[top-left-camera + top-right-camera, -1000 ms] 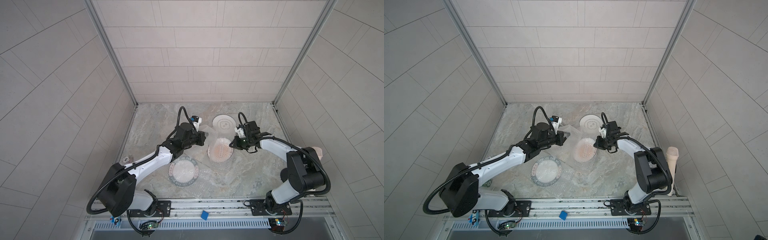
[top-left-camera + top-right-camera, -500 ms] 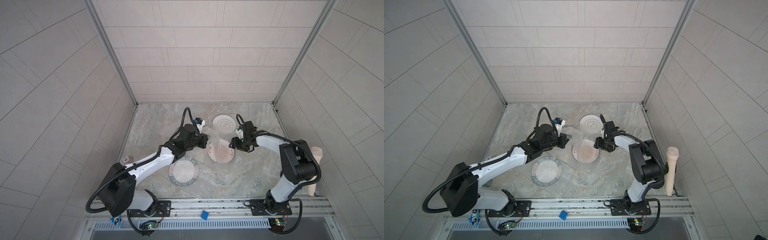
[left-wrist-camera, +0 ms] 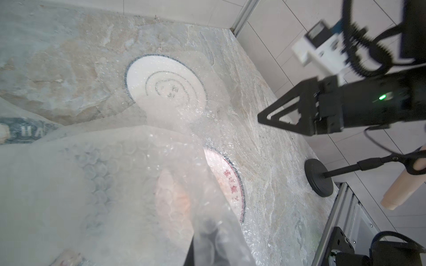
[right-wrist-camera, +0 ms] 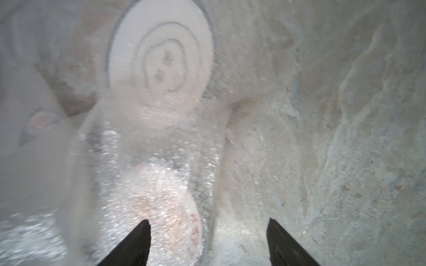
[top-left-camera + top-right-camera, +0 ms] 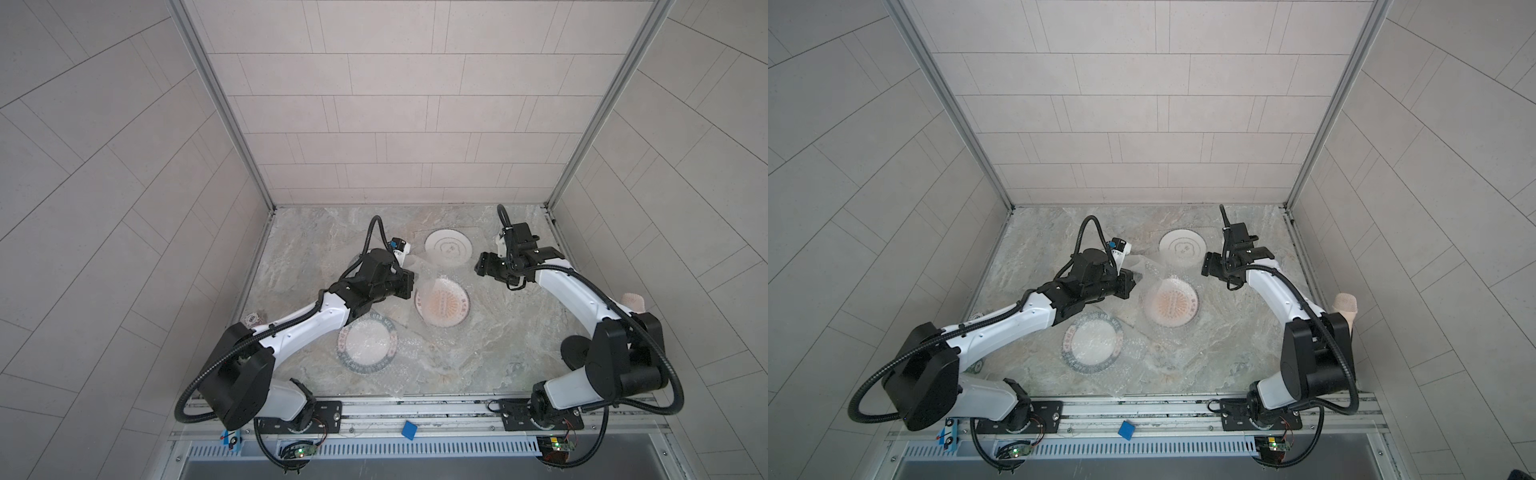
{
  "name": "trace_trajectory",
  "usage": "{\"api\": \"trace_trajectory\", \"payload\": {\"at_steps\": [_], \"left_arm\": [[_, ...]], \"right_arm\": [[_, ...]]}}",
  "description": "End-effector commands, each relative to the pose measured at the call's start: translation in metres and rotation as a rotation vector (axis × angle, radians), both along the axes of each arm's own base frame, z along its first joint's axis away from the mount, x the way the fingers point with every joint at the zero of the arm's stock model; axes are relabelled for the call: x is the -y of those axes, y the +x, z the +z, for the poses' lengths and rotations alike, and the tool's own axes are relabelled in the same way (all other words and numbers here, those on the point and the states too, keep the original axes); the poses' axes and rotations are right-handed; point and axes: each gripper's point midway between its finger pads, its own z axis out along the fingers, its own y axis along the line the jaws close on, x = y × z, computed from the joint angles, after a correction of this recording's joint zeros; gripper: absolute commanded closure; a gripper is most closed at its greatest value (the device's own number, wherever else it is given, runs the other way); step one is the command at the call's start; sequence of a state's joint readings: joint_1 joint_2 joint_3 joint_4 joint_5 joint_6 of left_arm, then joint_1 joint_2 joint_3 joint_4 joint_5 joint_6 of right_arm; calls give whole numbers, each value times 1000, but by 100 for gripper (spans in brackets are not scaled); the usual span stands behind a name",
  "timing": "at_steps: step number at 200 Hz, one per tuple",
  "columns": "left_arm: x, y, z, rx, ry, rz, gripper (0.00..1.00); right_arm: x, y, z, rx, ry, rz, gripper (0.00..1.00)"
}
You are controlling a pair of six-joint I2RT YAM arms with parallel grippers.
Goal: Unpack dinner plates from bubble wrap
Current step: Unwrap the bubble wrap at the center of the board.
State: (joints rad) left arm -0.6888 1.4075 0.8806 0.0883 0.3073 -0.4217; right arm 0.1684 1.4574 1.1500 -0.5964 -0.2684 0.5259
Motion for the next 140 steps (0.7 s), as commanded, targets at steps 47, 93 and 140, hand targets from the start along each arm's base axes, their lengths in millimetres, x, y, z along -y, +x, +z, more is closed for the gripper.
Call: {"api": "trace_trajectory", "payload": {"at_steps": [47, 93, 140], "left_arm": [[33, -23, 5, 17, -36, -156, 100], [39, -33, -3, 2, -30, -196, 100], [37, -30, -5, 8, -17, -175, 100]], "right_arm": [[-134, 0, 26, -62, 300, 209, 14], [-163, -4, 0, -136, 288, 260, 16], [-169, -7, -13, -172, 323, 262, 39]]}}
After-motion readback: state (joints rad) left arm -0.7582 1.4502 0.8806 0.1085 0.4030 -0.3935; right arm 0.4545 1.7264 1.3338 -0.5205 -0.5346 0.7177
